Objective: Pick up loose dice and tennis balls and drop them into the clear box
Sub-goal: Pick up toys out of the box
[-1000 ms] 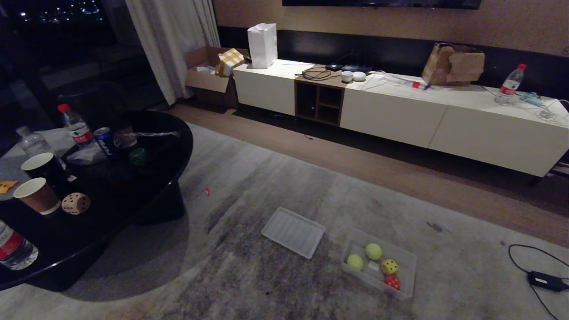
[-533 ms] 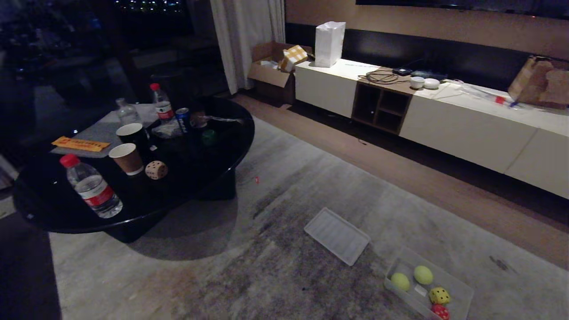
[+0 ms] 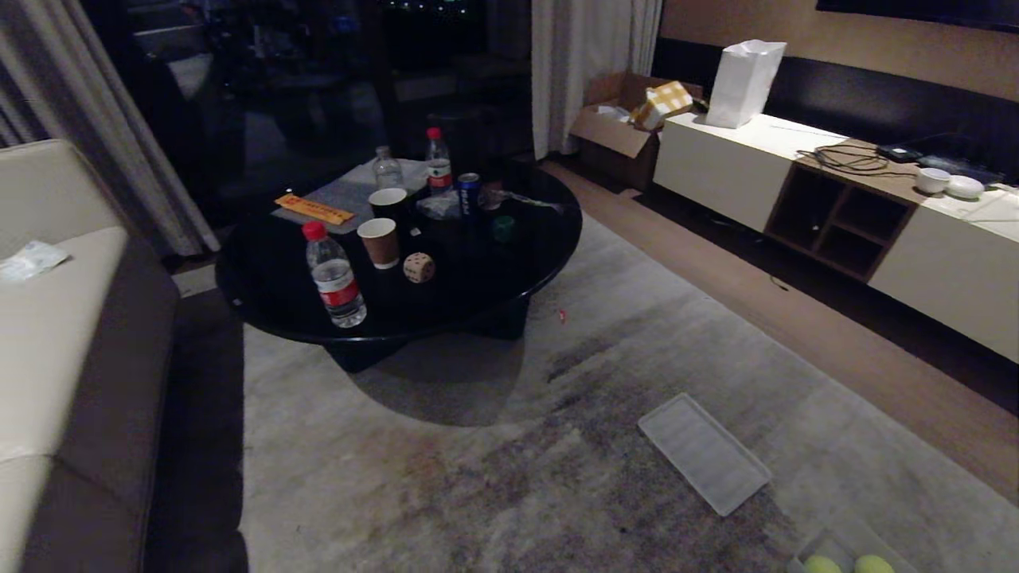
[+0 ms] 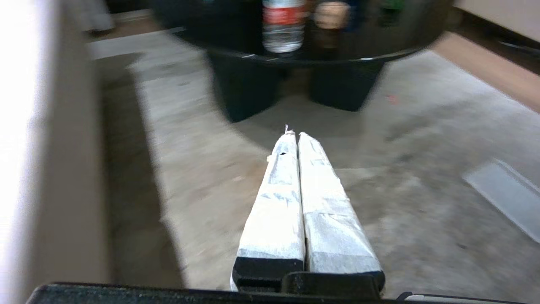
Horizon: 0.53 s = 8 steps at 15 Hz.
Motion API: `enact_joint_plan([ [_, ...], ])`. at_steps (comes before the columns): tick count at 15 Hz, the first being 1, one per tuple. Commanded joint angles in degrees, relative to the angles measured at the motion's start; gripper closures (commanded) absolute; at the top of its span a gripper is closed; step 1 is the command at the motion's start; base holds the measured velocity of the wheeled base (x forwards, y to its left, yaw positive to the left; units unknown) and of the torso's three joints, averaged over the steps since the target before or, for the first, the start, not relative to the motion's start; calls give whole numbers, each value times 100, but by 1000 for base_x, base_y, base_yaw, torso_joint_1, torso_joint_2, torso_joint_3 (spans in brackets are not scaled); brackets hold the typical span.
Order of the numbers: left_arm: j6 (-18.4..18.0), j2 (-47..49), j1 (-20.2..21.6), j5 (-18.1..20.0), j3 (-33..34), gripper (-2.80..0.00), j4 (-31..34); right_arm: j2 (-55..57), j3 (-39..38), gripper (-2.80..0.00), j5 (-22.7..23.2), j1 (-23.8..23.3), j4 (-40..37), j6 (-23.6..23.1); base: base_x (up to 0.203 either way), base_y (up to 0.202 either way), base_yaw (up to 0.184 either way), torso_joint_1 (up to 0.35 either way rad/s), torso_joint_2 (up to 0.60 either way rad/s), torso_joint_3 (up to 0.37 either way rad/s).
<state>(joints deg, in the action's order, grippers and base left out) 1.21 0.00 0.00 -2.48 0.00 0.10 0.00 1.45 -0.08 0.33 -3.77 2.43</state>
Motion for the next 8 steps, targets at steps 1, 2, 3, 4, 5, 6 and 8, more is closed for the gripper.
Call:
enact_joint_plan([
  [1, 2, 9, 0, -1, 9, 0, -1, 9, -4, 0, -1, 2, -1, 4, -1, -7, 161, -2, 1, 5],
  [2, 2, 9, 0, 2, 9, 0, -1, 9, -4, 0, 8, 2, -1, 4, 3, -4, 168, 1, 1, 4],
  [3, 11, 9, 0, -3, 9, 0, -1, 9, -4, 0, -1, 2, -1, 4, -1, -13, 159, 2, -1, -1],
  [4, 20, 9, 0, -7, 9, 0, -1, 9, -1, 0, -1, 2, -1, 4, 0, -6, 166, -2, 2, -2],
  [5, 29, 9, 0, -7, 9, 0, -1, 9, -4, 0, -1, 2, -1, 4, 2, -6, 165, -2, 0, 7],
  [6, 29, 9, 0, -7, 9, 0, -1, 9, -4, 0, 8, 2, -1, 4, 0, -5, 163, 4, 5, 2],
  [8, 38, 9, 8, -11, 9, 0, -1, 9, -4, 0, 8, 2, -1, -4, -1, -8, 165, 0, 2, 2],
])
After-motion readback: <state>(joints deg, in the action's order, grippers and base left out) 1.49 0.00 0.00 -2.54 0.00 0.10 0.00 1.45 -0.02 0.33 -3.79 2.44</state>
